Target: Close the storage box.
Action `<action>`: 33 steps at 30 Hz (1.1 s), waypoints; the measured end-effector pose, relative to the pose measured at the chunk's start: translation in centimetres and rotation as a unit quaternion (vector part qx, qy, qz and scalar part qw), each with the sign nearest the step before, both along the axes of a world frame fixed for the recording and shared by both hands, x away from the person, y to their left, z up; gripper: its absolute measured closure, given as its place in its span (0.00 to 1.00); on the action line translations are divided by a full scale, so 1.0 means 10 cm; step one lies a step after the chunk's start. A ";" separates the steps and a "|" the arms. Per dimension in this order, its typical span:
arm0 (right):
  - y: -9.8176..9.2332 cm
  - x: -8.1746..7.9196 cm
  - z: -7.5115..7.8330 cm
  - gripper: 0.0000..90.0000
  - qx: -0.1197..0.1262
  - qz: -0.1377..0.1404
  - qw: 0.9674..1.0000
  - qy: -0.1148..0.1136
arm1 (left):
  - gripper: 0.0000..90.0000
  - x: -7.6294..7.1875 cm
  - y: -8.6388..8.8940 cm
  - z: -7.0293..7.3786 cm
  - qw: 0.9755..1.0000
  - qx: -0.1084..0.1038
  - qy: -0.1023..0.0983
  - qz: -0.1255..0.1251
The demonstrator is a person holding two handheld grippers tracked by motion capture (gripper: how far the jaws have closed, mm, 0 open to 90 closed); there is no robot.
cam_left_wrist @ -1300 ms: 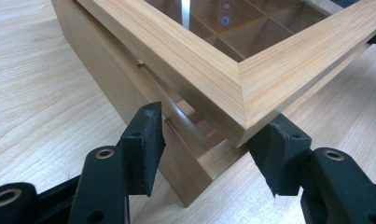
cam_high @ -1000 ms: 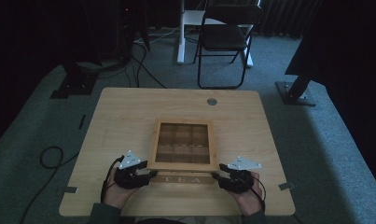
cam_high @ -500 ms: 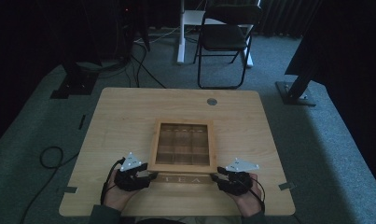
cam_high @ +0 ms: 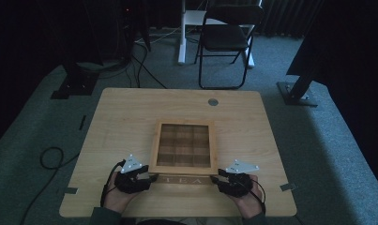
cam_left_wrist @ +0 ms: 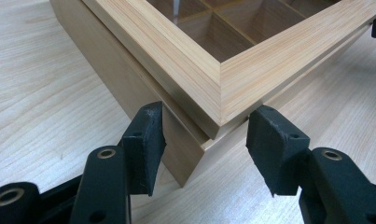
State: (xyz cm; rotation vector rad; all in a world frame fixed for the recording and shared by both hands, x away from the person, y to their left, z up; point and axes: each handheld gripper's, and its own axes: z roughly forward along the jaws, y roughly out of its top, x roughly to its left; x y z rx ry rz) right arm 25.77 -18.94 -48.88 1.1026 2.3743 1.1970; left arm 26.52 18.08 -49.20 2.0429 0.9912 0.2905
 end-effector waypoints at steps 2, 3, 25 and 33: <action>0.00 0.00 0.00 0.62 0.000 0.002 1.000 0.002 | 0.52 0.00 0.00 -0.01 1.000 0.001 0.001 0.000; -0.01 0.00 0.00 0.62 -0.001 0.002 1.000 0.002 | 0.51 0.00 0.01 -0.01 1.000 0.001 0.001 0.000; -0.29 0.01 0.07 0.49 0.056 -0.057 0.996 -0.027 | 0.48 -0.04 0.29 0.08 0.998 -0.047 -0.025 0.031; -0.52 0.14 -0.10 0.54 0.053 -0.112 0.992 -0.023 | 0.49 0.00 0.41 0.03 0.997 -0.051 -0.028 0.057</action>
